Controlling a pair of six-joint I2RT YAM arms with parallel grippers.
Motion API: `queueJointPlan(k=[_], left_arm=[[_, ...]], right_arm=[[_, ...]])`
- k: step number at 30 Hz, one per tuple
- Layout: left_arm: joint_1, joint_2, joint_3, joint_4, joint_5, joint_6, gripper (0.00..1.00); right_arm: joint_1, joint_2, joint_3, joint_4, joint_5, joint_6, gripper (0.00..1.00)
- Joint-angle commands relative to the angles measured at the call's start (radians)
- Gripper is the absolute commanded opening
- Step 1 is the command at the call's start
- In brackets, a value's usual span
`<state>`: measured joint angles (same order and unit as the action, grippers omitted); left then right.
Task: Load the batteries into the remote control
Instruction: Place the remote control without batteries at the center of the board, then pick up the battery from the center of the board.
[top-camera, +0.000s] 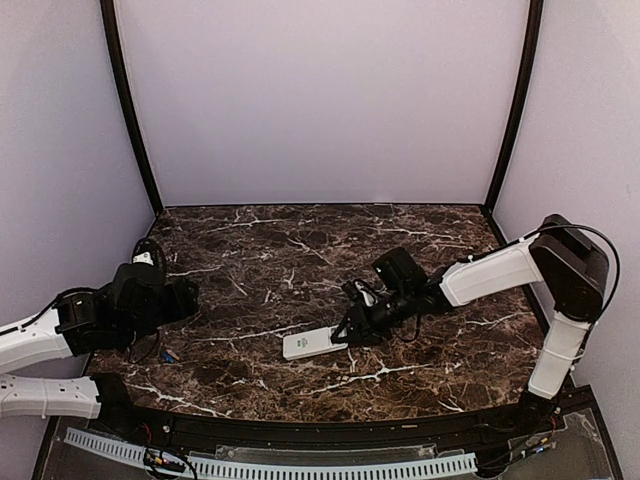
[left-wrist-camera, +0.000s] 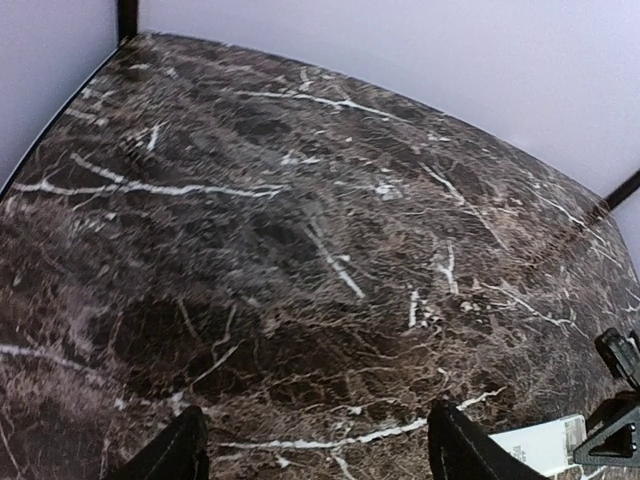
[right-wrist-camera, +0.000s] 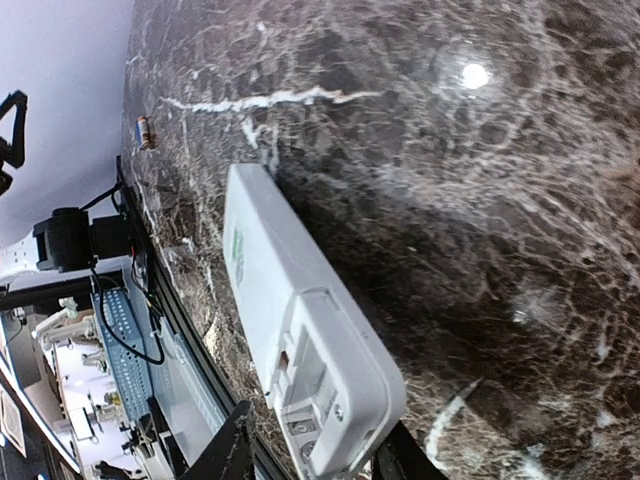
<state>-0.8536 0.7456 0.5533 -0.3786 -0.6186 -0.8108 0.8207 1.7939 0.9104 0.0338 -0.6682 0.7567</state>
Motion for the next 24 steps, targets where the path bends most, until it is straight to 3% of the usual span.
queueJointPlan(k=[1,7,13,19,24], left_arm=[[0.003,-0.021,-0.029,-0.280,-0.113,-0.354,0.75],[0.056,-0.031,-0.038,-0.418,-0.097,-0.549,0.76],[0.155,-0.047,-0.074,-0.415,-0.014,-0.550,0.75],[0.198,-0.037,-0.091,-0.447,0.029,-0.609,0.74],[0.238,-0.003,-0.103,-0.411,0.081,-0.603,0.62]], right_arm=[[-0.014,0.015,-0.013,-0.065,0.085,0.001,0.41],[-0.015,0.001,0.034,-0.171,0.148,-0.048,0.51],[-0.013,-0.063,0.071,-0.292,0.238,-0.115,0.67],[-0.010,-0.169,0.068,-0.376,0.355,-0.178,0.65],[-0.008,-0.279,0.005,-0.375,0.414,-0.200,0.62]])
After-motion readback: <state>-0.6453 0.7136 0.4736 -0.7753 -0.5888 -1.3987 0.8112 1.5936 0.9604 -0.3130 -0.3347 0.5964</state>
